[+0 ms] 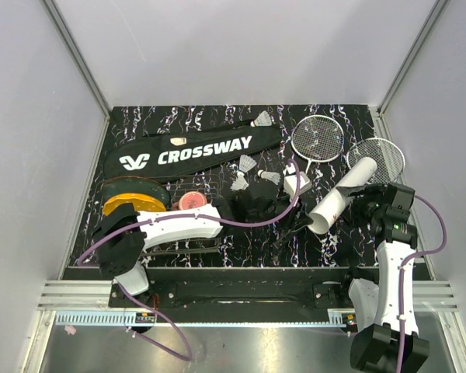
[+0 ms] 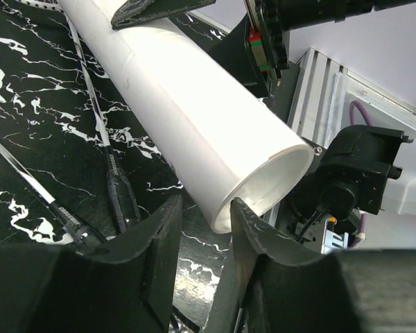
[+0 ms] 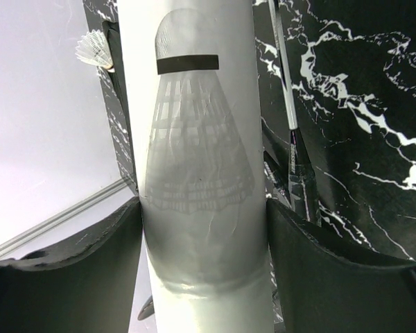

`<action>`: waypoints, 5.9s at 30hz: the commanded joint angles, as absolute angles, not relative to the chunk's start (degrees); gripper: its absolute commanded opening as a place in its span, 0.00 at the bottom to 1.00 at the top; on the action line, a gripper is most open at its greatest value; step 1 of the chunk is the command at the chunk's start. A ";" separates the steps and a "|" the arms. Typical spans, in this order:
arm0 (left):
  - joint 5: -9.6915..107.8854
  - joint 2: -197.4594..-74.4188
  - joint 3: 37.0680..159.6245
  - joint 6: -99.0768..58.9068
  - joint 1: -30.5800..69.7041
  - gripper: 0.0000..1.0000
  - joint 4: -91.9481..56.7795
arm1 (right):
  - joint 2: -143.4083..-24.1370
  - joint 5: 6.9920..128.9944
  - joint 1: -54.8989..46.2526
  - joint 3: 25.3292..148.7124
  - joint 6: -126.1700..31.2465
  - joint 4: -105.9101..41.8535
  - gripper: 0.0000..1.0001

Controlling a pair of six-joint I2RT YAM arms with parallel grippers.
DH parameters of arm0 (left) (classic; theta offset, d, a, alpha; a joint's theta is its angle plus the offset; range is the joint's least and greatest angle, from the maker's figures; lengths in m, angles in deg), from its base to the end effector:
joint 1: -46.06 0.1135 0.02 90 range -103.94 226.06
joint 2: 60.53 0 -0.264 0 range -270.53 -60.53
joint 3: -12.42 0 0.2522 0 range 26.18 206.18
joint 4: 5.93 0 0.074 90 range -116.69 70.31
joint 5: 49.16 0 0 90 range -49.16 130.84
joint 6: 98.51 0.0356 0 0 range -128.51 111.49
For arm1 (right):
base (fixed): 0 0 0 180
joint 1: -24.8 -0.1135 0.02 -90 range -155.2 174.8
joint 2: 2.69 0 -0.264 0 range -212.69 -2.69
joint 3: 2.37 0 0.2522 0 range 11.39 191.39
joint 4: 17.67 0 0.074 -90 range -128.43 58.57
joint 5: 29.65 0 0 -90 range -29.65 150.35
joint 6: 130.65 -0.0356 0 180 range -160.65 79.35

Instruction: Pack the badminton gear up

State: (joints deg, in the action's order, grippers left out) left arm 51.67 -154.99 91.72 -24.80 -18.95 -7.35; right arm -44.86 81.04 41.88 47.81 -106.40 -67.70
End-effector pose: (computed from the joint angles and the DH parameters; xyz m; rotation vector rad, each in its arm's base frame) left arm 0.1580 -0.3549 0.2797 0.9618 1.7785 -1.1247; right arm 0.1507 -0.0331 0.2540 1.4351 1.9204 0.8356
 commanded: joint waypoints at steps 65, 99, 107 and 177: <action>94.36 -165.74 112.22 -41.82 10.64 0.00 -30.50 | -59.20 85.05 8.98 60.08 4.61 -56.39 1.00; 72.13 -134.72 100.01 -28.90 7.23 0.53 -23.57 | -42.60 81.53 7.58 46.11 1.45 -43.12 0.41; 61.06 -141.64 107.82 -22.21 -3.50 0.41 -30.41 | -42.51 80.92 7.58 47.33 -1.45 -42.42 0.39; 35.48 -150.52 93.68 -32.04 -11.15 0.00 -35.24 | -38.03 54.20 7.58 48.83 -15.51 -40.31 0.25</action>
State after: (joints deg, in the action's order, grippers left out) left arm 44.54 -145.41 94.21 -30.85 -8.61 -35.33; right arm -40.65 57.11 7.39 47.02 -11.33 -41.61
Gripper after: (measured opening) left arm 0.024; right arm 0.715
